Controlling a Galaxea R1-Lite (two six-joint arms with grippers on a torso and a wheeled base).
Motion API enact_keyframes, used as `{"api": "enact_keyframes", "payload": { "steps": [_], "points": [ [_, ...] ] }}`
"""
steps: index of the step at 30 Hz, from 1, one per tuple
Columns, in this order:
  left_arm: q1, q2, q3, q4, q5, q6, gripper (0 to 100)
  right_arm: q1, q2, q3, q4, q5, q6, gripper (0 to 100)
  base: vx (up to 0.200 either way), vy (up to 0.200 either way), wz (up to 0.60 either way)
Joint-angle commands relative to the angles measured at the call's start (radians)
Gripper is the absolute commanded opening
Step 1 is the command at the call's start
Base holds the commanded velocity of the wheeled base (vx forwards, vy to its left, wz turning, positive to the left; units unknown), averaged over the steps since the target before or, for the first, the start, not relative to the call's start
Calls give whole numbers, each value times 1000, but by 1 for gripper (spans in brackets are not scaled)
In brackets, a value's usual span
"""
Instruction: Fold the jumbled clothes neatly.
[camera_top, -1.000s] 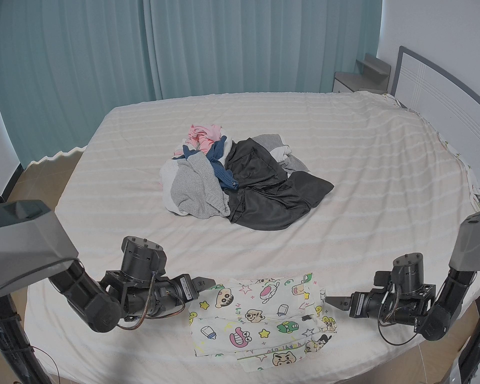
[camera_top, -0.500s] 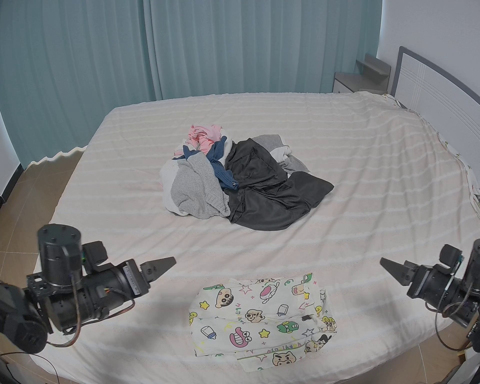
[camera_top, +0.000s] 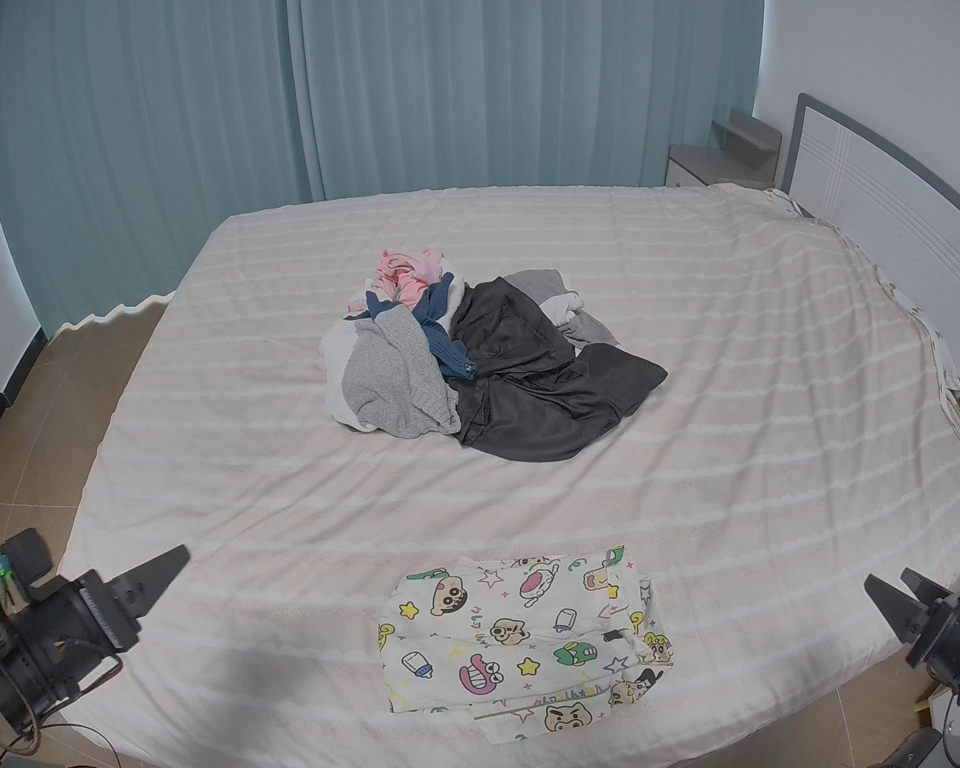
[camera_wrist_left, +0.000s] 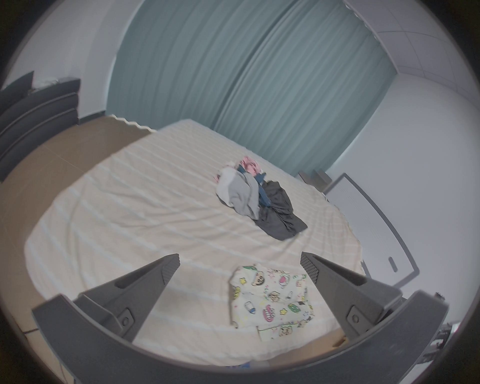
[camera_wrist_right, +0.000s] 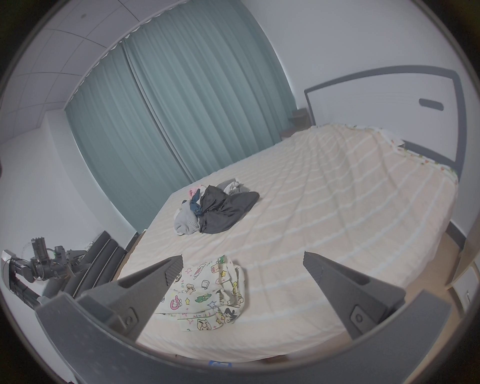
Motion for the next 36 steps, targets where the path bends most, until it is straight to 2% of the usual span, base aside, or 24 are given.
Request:
{"api": "enact_keyframes", "payload": {
  "steps": [1,5,7,12,15,18,22,23,26,27,28,33,35,36],
  "points": [
    [309,-689,-35,424,137,158,100,-219,-677,-123,504,1,-160,100,0,0,0],
    [464,-790,-38,424,137,298,100,-215,-677,-136,505,-88,-200,100,0,0,0],
    [496,-804,-34,424,137,321,100,-216,-677,-119,507,-94,-217,100,0,0,0],
    [490,-804,48,383,111,332,100,-215,-677,35,478,-85,-286,100,0,0,0],
    [487,-807,135,218,4,345,100,-215,-678,68,378,-16,-320,100,0,0,0],
    [486,-809,258,82,-19,388,100,-215,-677,81,344,64,-369,100,0,0,0],
    [470,-818,256,60,-47,371,100,-215,-678,81,387,81,-455,100,0,0,0],
    [470,-818,253,10,-47,376,100,-215,-677,81,409,83,-464,100,0,0,0],
    [470,-816,239,-292,-55,373,100,-215,-677,81,409,83,-465,100,0,0,0],
    [470,-816,239,-292,-55,373,100,-215,-677,81,409,83,-465,100,0,0,0],
    [467,-818,209,-360,-59,390,100,-215,-677,81,409,84,-465,100,0,0,0],
    [438,-861,256,-306,-82,606,100,-215,-677,81,405,95,-468,100,0,0,0],
    [426,-896,256,-202,-67,709,100,-215,-677,81,405,98,-476,100,0,0,0],
    [426,-896,256,-203,-65,712,100,-215,-677,81,405,98,-478,100,0,0,0]
  ]
}}
